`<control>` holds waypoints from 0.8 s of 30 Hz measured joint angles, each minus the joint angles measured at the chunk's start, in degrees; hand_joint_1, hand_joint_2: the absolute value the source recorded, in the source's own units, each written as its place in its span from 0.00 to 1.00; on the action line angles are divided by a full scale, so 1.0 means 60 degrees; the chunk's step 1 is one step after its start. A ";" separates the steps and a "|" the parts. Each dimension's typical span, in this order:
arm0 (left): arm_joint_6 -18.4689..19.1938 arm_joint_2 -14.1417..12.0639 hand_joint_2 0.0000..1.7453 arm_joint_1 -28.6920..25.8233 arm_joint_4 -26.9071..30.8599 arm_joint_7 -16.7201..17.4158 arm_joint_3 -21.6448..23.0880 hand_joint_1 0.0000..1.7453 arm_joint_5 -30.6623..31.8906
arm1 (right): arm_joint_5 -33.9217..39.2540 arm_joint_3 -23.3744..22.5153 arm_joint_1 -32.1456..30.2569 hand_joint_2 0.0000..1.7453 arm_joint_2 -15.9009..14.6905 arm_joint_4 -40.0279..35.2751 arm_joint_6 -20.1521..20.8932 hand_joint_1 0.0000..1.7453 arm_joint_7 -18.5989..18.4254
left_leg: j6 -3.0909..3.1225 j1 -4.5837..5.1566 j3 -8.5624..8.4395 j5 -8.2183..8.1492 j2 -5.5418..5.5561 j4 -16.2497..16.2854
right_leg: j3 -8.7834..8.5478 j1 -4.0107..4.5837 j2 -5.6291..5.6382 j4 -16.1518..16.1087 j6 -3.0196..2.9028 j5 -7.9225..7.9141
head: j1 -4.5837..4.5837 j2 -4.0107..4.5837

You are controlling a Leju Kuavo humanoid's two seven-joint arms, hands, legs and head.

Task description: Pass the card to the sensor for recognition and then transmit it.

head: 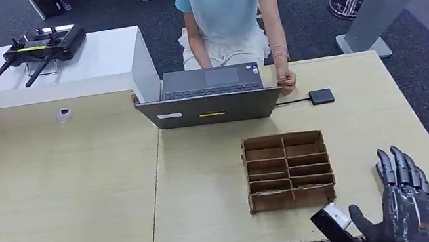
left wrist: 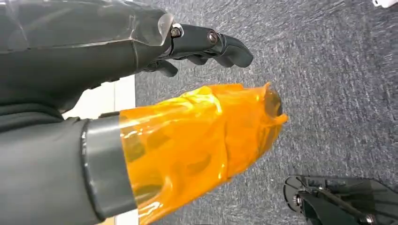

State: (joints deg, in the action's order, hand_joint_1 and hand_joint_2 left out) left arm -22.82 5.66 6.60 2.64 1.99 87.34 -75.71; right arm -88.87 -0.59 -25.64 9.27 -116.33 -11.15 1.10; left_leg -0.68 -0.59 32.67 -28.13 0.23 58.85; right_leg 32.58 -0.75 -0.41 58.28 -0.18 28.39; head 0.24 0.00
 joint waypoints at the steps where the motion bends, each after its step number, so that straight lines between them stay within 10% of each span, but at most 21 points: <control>1: 0.0000 -0.0007 0.00 -0.0001 0.0000 0.0000 0.0000 0.00 0.0007 | -0.0026 0.0052 0.0008 1.00 -0.0052 0.0041 -0.0004 0.00 -0.0015 | 0.0000 0.0000 0.0000 0.0000 0.0000 0.0000 | 0.0000 0.0000 0.0000 0.0000 0.0000 0.0000 | 0.0000 0.0000; 24: 0.0029 -0.0127 0.00 0.0054 0.0004 -0.0033 0.0000 0.00 0.0616 | 0.0106 0.1330 0.0888 1.00 -0.1159 0.1691 0.0044 0.00 -0.0616 | 0.0000 0.0000 0.0000 0.0000 -0.0001 0.0000 | 0.0000 0.0000 0.0001 0.0000 0.0000 -0.0001 | 0.0000 0.0000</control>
State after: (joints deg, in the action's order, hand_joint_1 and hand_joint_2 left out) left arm -22.64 4.90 6.93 2.67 1.79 87.34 -72.02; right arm -88.24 7.39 -20.31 2.32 -106.18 -10.88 -2.60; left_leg -0.68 -0.59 32.67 -28.12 0.22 58.86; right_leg 32.57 -0.75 -0.40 58.28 -0.18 28.38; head 0.24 0.00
